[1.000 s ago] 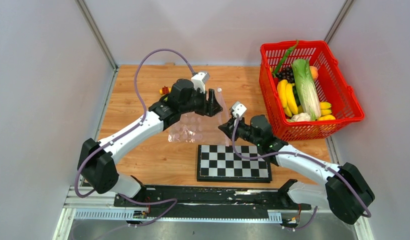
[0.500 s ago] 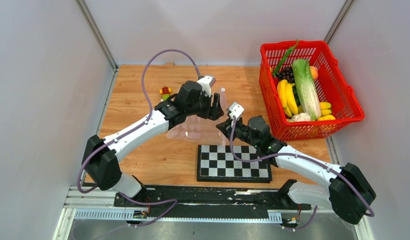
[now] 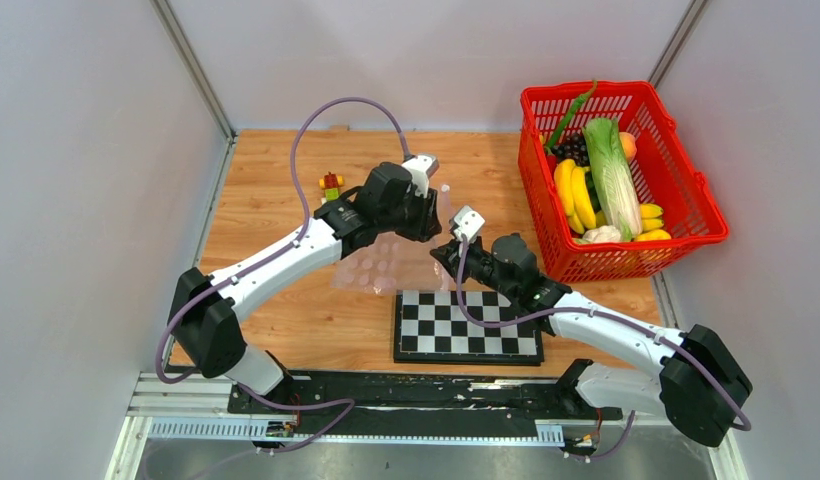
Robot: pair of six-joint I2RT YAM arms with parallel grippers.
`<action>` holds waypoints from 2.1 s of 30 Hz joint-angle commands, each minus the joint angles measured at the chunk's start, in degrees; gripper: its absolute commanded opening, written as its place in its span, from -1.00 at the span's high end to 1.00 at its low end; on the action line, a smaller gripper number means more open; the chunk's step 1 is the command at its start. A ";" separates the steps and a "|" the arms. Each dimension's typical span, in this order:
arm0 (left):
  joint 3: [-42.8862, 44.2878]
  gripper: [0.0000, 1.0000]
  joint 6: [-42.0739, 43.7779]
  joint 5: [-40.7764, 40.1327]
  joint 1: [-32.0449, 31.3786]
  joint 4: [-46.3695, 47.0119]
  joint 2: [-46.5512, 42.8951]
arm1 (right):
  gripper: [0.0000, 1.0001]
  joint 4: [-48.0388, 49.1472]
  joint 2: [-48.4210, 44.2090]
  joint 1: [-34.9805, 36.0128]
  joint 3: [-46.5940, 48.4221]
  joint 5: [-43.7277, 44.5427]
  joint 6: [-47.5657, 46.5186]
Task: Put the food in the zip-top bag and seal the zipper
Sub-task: Open the zipper of the food storage bag at the center of the board.
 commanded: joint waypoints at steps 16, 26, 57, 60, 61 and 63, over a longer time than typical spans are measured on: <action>0.89 0.99 4.29 -5.16 -0.40 -1.23 -2.24 | -0.04 -13.55 -6.22 0.21 10.35 -0.49 9.24; -0.82 1.00 4.85 -4.94 -0.40 0.52 -5.10 | -0.42 -25.58 -3.85 -6.68 14.71 9.67 28.58; -1.73 0.30 7.88 -7.16 -0.49 -2.53 -3.36 | 1.00 -21.67 9.12 -5.69 19.33 10.19 40.78; -2.32 0.08 7.38 -4.94 -0.78 -1.44 -3.52 | 1.00 -22.12 9.48 -5.77 20.02 11.16 41.74; -2.24 0.06 7.54 -4.93 -0.95 -1.86 -3.51 | 1.00 -22.50 9.66 -5.79 20.29 11.74 42.01; -1.95 0.01 8.06 -5.57 -1.25 -3.20 -3.44 | 1.00 -23.04 9.86 -5.79 20.82 12.48 42.57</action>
